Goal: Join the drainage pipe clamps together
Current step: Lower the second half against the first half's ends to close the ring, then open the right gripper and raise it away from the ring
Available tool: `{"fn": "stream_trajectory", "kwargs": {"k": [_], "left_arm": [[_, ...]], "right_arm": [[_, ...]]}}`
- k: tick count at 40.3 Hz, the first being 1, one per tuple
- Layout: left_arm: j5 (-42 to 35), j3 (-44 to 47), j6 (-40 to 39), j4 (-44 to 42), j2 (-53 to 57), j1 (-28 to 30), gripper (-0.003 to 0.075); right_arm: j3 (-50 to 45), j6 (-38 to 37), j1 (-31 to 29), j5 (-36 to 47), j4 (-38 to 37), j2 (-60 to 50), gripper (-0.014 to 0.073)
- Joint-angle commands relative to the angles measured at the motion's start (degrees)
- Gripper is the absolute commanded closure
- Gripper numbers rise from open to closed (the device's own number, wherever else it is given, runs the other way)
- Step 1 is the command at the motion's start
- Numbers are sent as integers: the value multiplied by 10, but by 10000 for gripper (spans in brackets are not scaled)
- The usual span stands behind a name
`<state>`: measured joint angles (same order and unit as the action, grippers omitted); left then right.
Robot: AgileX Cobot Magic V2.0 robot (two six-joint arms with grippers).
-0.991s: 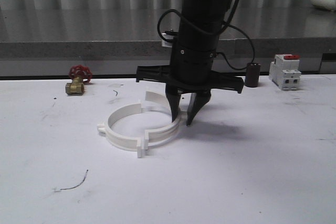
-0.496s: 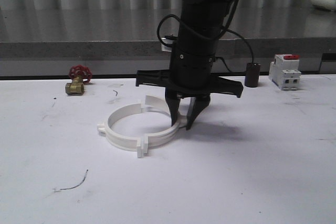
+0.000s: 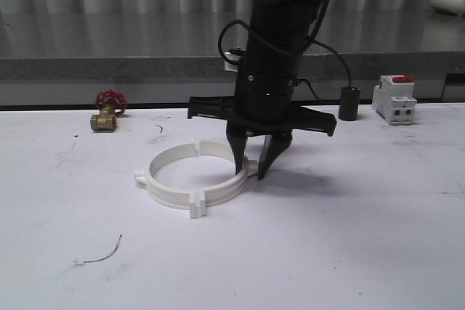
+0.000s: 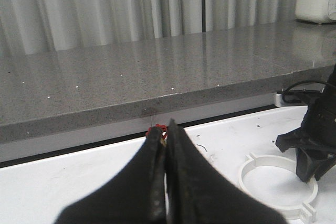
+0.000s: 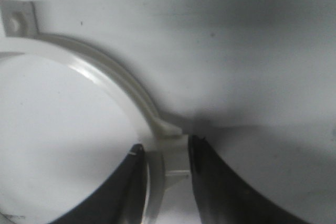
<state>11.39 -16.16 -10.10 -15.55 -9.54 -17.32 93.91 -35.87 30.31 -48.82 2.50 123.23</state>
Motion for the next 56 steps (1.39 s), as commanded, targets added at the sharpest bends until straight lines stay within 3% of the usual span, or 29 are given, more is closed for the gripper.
{"fn": "stream_trajectory", "kwargs": {"k": [1,20,30,36,39,49,56], "left_arm": [[-48,-16,0,-1,-5,1,741],[-48,-16,0,-1,-5,1,741],[-48,-16,0,-1,-5,1,741],[-48,-16,0,-1,-5,1,741],[-48,-16,0,-1,-5,1,741],[-48,-16,0,-1,-5,1,741],[-48,-16,0,-1,-5,1,741]], "right_arm": [[18,0,-1,6,2,-31,308],[18,-32,-1,-3,3,-38,104],[16,-26,-1,-27,0,-92,111],[16,26,-1,-56,-9,-136,116],[16,46,-1,-61,-9,-161,190],[15,90,-19,-82,-10,-248,669],[-30,150,-65,-96,-9,-328,657]]}}
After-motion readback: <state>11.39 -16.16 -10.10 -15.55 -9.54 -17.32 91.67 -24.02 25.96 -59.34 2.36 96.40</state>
